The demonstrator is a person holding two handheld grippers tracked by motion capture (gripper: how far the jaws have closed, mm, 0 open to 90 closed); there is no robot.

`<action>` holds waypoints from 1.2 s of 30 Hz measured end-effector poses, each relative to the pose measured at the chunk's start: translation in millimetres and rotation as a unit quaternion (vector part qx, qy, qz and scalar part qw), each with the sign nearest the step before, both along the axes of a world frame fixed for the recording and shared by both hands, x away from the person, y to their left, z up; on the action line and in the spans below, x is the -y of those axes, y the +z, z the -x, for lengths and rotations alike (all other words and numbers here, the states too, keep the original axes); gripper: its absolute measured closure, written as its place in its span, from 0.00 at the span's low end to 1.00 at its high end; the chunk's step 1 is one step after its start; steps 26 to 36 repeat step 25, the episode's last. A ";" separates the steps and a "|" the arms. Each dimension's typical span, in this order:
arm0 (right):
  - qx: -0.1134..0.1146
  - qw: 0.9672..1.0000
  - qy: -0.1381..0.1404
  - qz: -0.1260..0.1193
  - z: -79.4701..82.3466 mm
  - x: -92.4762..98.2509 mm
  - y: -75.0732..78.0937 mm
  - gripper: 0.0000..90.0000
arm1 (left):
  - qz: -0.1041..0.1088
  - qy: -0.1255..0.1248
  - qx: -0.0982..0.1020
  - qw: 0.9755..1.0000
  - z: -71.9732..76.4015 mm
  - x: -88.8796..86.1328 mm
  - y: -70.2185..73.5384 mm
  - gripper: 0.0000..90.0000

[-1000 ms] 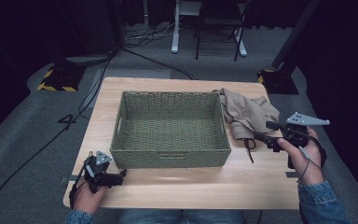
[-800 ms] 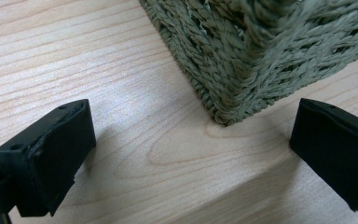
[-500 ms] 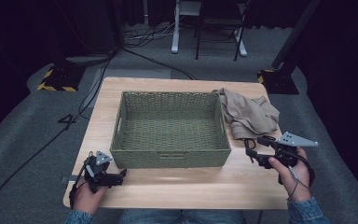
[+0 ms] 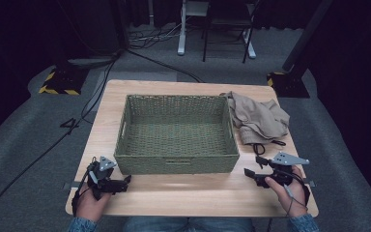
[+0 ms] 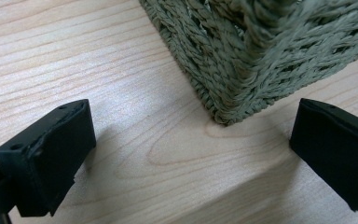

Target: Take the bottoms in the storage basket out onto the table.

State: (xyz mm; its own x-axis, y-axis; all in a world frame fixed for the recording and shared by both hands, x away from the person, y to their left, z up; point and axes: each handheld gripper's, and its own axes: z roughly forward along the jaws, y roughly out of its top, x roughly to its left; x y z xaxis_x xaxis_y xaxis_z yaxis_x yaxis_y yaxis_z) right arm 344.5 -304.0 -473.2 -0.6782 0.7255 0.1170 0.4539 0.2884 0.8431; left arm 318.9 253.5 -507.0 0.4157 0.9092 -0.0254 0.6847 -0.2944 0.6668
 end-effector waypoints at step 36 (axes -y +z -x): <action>-0.023 0.993 0.040 0.109 -2.1 -22.6 -32.3 0.17 | 0.000 0.000 0.000 1.000 0.1 0.0 0.0 0.00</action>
